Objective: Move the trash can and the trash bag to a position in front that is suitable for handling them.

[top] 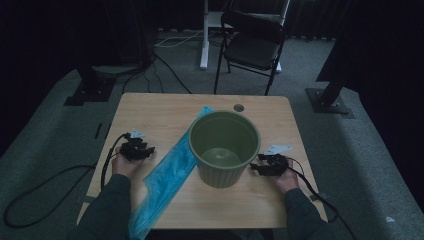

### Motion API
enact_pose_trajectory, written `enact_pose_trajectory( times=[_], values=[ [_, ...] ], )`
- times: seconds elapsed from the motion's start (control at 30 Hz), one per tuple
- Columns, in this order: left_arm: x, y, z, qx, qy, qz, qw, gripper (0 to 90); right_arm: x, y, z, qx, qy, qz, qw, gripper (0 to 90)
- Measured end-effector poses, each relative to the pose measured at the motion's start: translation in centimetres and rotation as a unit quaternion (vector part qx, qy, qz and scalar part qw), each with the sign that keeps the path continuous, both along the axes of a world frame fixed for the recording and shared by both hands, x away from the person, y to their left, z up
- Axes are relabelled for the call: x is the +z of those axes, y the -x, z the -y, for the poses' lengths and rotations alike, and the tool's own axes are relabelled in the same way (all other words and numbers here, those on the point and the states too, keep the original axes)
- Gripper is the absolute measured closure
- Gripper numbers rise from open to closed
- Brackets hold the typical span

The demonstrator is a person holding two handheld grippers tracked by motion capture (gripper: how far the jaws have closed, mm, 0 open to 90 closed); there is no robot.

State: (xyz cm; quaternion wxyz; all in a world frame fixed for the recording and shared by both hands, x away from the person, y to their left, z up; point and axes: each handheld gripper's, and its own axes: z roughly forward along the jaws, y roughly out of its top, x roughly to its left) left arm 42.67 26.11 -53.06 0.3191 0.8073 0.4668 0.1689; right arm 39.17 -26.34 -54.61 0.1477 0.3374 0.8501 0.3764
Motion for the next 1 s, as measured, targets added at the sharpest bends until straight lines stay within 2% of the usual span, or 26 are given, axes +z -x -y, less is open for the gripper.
enact_pose_trajectory(
  times=[0.13,0.23,0.3,0.43,0.53,0.73,0.83,0.9,1.0],
  values=[
    [1.1,0.3,0.8,-0.025,0.031,0.010,0.9991,55.6,0.1,0.0,0.1,-0.006,0.003,-0.003,1.0000,48.9],
    [1.8,0.7,1.8,-0.047,0.041,0.015,0.9980,55.0,0.4,0.1,0.0,-0.008,0.009,-0.010,0.9999,56.0],
    [2.0,0.8,2.4,-0.060,0.043,0.015,0.9972,54.6,0.5,0.1,-0.2,-0.006,0.010,-0.014,0.9998,57.3],
    [2.3,1.0,3.4,-0.083,0.052,0.011,0.9952,52.7,0.8,0.2,-0.5,0.000,0.009,-0.009,0.9999,57.3],
    [2.5,1.2,3.9,-0.095,0.068,0.008,0.9931,52.6,1.1,0.2,-0.6,-0.001,0.004,-0.005,1.0000,56.6],
    [2.5,1.3,4.7,-0.107,0.070,0.000,0.9918,52.5,1.4,0.2,-0.5,-0.004,-0.004,-0.003,1.0000,54.7],
    [2.8,1.5,5.3,-0.115,0.072,0.004,0.9908,52.3,1.8,0.3,-0.5,-0.003,-0.012,0.001,0.9999,54.6],
    [3.1,1.5,5.7,-0.118,0.080,0.005,0.9897,52.3,2.3,0.3,-0.6,-0.004,-0.019,0.008,0.9998,54.6],
    [3.8,1.8,6.8,-0.136,0.087,0.009,0.9868,52.3,2.7,0.2,-0.6,-0.004,-0.034,0.011,0.9993,54.6]
  ],
)
